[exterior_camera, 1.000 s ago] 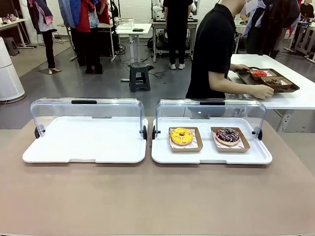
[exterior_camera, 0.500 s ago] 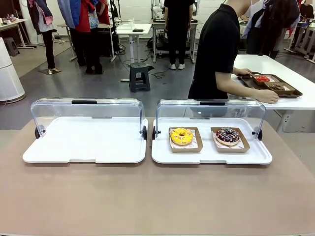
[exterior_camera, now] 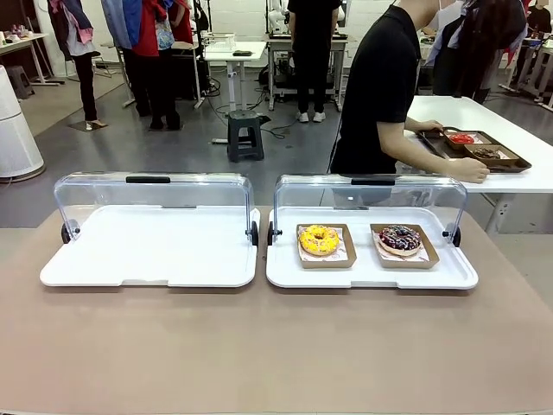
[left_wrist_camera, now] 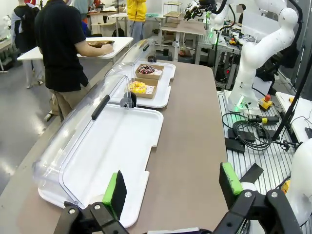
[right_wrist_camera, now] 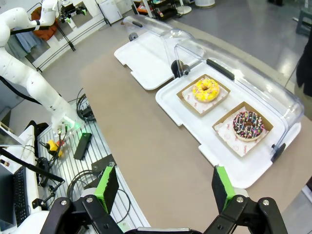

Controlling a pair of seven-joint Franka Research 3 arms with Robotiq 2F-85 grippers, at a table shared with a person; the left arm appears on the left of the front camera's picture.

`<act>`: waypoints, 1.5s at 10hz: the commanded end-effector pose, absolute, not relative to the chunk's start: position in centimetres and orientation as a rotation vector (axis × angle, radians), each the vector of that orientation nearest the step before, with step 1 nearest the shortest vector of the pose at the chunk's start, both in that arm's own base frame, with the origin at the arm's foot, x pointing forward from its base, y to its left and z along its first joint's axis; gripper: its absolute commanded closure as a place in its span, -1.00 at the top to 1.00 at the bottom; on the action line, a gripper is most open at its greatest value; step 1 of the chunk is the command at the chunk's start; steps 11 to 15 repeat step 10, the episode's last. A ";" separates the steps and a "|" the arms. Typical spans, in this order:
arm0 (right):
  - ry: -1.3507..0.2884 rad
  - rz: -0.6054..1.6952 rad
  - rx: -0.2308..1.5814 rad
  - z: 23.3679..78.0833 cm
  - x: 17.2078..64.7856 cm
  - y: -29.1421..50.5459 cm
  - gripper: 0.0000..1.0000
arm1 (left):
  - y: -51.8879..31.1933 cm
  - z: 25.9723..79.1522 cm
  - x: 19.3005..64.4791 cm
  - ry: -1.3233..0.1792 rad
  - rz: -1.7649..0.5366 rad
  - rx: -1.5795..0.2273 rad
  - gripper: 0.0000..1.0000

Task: Provide the desired donut to the person.
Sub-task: Place the picked Paper togo box onto the Handle tray extended by the person.

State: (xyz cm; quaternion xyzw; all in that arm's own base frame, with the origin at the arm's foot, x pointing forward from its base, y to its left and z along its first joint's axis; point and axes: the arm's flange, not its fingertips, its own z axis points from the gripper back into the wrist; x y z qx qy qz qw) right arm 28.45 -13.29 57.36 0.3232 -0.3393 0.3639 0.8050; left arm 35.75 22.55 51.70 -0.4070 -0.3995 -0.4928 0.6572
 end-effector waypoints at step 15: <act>-0.752 0.794 0.715 57.4 28.7 -13.2 1.00 | 22.6 51.6 35.6 -0.918 -1.119 -0.932 1.00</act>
